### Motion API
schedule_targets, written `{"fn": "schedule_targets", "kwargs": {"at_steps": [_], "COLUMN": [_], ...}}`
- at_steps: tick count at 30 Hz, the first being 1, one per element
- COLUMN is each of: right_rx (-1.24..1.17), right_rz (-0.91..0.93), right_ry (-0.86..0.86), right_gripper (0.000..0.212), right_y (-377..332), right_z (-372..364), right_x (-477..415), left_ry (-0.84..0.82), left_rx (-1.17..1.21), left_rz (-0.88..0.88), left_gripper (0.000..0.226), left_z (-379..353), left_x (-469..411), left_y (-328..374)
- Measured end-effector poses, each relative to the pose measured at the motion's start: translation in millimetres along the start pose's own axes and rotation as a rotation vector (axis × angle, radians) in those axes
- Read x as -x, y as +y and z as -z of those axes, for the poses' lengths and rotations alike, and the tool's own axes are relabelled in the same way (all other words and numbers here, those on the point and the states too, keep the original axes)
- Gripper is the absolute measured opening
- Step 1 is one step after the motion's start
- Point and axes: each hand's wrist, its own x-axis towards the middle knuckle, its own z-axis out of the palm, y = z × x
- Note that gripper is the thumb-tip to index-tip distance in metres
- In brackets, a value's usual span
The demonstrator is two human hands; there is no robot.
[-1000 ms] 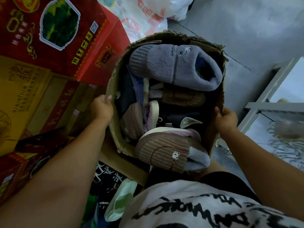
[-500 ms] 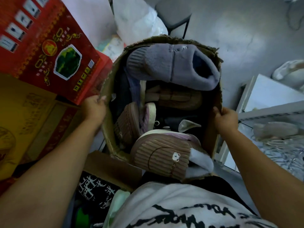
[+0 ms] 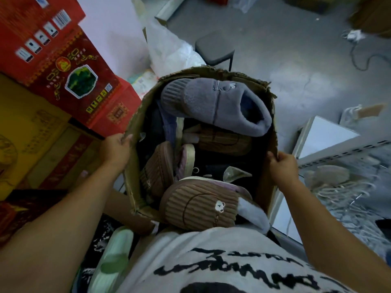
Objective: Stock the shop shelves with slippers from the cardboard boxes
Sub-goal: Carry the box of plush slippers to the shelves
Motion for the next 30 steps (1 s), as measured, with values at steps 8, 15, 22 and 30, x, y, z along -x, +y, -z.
{"fn": "schedule_targets", "kwargs": {"at_steps": [8, 15, 22, 30], "right_rx": [-0.04, -0.047, 0.015, 0.049], "right_rz": [0.014, -0.021, -0.112, -0.187], "right_ry": [0.031, 0.129, 0.182, 0.287], "right_gripper": [0.029, 0.038, 0.049, 0.046], "right_y": [56.8, 90.6, 110.5, 132.8], "right_z": [46.0, 53.6, 22.5, 1.2], "right_x": [18.1, 49.6, 105.3, 173.3], "left_ry": [0.047, -0.04, -0.185, -0.309], "left_rx": [0.06, 0.092, 0.073, 0.13], "left_rz": [-0.012, -0.027, -0.015, -0.085], "left_gripper": [0.037, 0.031, 0.024, 0.026], "left_z": [-24.7, -35.5, -25.8, -14.2], "left_x": [63.7, 75.0, 77.8, 79.4], "left_y": [20.6, 13.2, -27.1, -38.9]}}
